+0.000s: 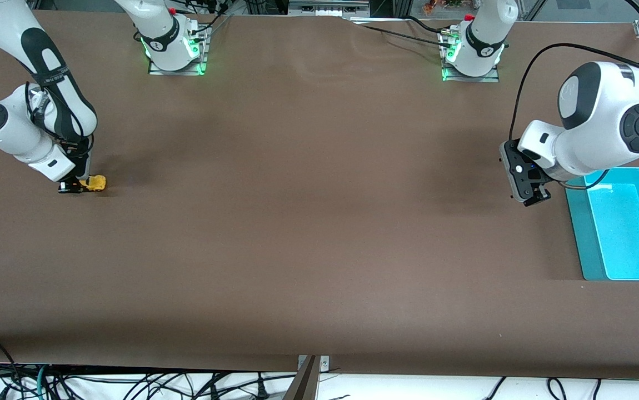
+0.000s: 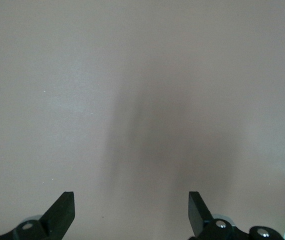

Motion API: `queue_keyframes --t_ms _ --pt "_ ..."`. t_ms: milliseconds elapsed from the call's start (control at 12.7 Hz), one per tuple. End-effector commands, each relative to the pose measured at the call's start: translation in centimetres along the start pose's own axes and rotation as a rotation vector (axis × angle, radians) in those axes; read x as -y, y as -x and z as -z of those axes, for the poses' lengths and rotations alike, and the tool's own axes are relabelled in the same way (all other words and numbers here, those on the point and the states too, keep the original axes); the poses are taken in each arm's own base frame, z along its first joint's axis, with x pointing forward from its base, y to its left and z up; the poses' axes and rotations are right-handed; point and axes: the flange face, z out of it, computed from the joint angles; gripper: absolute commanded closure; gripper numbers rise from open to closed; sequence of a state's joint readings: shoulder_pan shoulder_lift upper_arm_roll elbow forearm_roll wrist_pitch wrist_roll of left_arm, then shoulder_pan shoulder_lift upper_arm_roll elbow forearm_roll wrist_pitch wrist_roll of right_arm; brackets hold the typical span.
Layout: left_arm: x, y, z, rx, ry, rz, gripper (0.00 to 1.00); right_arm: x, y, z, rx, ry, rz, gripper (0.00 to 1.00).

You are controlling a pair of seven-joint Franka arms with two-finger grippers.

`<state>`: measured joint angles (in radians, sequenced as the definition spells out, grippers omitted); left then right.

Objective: Wind and store yellow beetle car
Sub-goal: 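Drag the car backward along the table with the right gripper, then release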

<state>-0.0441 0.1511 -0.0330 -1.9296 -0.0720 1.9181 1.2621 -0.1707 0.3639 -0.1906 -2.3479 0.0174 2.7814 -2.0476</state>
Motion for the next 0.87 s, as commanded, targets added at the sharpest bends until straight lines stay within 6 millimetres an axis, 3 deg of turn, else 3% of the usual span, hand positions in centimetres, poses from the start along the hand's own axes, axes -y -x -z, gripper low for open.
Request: queue_keyframes --t_ms 0,236,315,472,630,787 --pt "-0.6 0.8 0.1 0.002 -0.017 -0.028 0.0 4.5 0.5 -6.2 -0.044 -0.141 -0.033 0.77" --pt "-0.6 0.8 0.1 0.002 -0.017 -0.028 0.0 4.6 0.6 -6.3 -0.045 -0.143 -0.041 0.76" --pt "-0.6 0.8 0.0 0.003 -0.016 -0.03 0.0 4.5 0.6 -6.2 -0.044 -0.141 -0.038 0.67" --pt "-0.7 0.6 0.0 0.003 -0.016 -0.033 0.0 3.8 0.8 -4.5 -0.042 -0.115 -0.033 0.0" --pt "-0.7 0.5 0.0 0.004 -0.016 -0.034 0.0 2.4 0.7 -0.4 -0.063 -0.096 -0.03 0.0" --pt "-0.7 0.5 -0.1 0.004 -0.014 -0.034 0.0 1.0 0.5 2.4 -0.093 -0.116 -0.023 0.0"
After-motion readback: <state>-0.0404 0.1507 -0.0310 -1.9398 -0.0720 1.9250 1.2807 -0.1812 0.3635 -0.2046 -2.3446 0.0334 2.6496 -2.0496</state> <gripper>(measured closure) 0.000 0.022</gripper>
